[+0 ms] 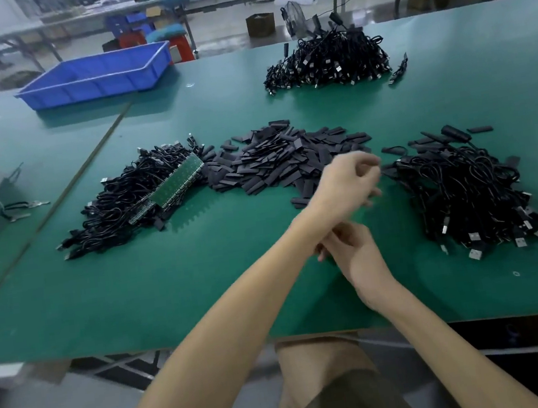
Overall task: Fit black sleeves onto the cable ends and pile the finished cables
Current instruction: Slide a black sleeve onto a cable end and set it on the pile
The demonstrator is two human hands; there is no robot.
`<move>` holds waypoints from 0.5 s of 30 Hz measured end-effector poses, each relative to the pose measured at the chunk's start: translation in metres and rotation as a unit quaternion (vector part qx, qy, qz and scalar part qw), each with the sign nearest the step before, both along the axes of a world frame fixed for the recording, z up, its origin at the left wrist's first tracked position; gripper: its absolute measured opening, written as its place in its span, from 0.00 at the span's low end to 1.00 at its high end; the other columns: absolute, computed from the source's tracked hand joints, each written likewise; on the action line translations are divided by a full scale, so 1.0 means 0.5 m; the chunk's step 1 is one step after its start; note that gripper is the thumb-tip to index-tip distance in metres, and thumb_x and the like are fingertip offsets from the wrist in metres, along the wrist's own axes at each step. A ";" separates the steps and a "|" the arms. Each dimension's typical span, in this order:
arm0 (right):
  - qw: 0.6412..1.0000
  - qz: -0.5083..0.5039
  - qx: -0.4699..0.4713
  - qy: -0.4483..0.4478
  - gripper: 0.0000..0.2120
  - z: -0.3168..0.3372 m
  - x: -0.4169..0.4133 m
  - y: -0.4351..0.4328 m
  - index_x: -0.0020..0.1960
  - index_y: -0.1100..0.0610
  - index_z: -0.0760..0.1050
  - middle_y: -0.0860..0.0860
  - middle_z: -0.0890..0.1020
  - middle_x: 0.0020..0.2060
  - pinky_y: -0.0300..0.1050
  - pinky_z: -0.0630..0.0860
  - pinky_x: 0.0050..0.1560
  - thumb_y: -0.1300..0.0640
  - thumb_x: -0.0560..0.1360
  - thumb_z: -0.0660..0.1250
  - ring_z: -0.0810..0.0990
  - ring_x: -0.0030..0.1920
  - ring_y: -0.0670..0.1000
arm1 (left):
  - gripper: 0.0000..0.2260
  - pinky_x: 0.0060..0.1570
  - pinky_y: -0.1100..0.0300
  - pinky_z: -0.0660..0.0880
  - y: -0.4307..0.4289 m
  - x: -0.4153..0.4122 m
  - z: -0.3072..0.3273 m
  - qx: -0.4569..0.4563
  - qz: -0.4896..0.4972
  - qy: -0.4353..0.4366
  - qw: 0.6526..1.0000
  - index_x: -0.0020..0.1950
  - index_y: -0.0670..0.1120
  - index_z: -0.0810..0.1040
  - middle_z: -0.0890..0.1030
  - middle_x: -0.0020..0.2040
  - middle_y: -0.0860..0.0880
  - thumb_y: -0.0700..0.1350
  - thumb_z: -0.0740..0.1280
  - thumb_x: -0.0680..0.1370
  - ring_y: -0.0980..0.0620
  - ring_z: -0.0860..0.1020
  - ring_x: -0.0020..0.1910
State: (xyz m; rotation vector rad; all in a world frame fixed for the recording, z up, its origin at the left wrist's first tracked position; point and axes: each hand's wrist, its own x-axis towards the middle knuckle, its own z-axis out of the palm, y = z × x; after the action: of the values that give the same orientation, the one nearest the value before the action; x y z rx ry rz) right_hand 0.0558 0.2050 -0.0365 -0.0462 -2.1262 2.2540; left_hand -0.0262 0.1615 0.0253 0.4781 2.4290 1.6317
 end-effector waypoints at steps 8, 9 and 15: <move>0.998 0.037 0.041 0.034 0.11 -0.010 0.010 0.001 0.50 0.59 0.83 0.55 0.87 0.38 0.40 0.77 0.40 0.58 0.85 0.63 0.81 0.38 0.48 | 0.16 0.62 0.44 0.73 -0.390 -0.118 -0.024 -0.498 0.326 0.186 0.782 0.65 0.35 0.71 0.73 0.63 0.35 0.31 0.64 0.77 0.37 0.72 0.62; 0.998 0.037 0.044 0.035 0.11 -0.010 0.010 0.001 0.50 0.59 0.83 0.54 0.87 0.38 0.40 0.77 0.40 0.58 0.85 0.63 0.81 0.38 0.48 | 0.15 0.63 0.44 0.72 -0.424 -0.120 -0.026 -0.512 0.339 0.164 0.772 0.64 0.34 0.71 0.72 0.64 0.34 0.32 0.65 0.77 0.36 0.71 0.63; 0.998 0.034 0.049 0.030 0.11 -0.009 0.009 -0.002 0.50 0.58 0.83 0.54 0.87 0.38 0.40 0.77 0.40 0.58 0.85 0.63 0.82 0.38 0.48 | 0.11 0.54 0.43 0.73 -0.499 -0.117 -0.047 -0.497 0.318 0.180 0.787 0.60 0.38 0.73 0.78 0.55 0.36 0.35 0.69 0.79 0.36 0.78 0.52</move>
State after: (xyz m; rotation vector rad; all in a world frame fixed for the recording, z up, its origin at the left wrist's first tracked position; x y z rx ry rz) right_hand 0.0602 0.2040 -0.0410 0.0972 -2.2360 2.1535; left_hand -0.0847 -0.0881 0.0018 -0.2773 3.4747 0.0881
